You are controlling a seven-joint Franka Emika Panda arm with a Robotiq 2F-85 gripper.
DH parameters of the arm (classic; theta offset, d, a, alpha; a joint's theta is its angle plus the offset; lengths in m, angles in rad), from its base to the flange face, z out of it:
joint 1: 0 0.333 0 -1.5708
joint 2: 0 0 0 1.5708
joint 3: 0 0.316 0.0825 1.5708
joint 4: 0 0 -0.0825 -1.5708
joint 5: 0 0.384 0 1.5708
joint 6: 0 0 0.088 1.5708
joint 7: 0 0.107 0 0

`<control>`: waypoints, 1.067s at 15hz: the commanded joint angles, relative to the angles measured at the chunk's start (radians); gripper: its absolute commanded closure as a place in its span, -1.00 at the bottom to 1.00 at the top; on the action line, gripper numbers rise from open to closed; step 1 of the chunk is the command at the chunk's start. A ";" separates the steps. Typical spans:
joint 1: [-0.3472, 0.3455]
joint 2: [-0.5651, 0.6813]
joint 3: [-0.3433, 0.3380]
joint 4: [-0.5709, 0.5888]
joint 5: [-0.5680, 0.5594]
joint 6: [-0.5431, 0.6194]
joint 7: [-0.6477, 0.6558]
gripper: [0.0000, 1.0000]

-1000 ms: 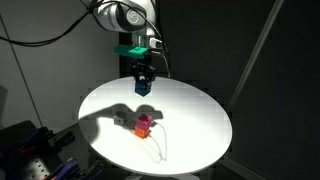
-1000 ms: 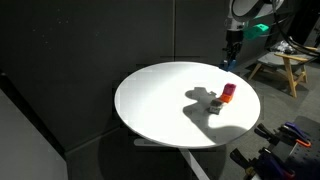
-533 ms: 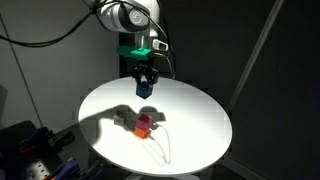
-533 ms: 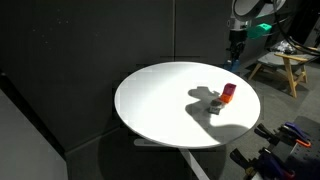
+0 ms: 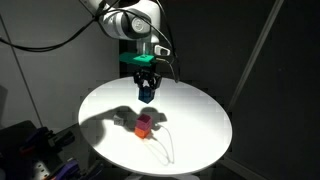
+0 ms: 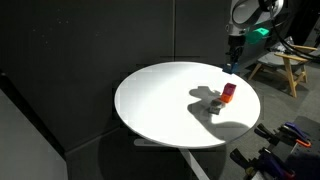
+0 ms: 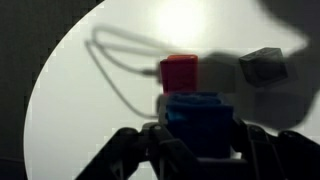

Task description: Put the blue block on the pink block

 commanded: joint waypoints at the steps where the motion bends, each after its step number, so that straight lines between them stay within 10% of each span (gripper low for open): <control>1: -0.010 0.025 -0.006 0.000 -0.039 0.038 -0.017 0.39; 16: -0.013 0.063 -0.020 -0.079 -0.098 0.133 -0.009 0.39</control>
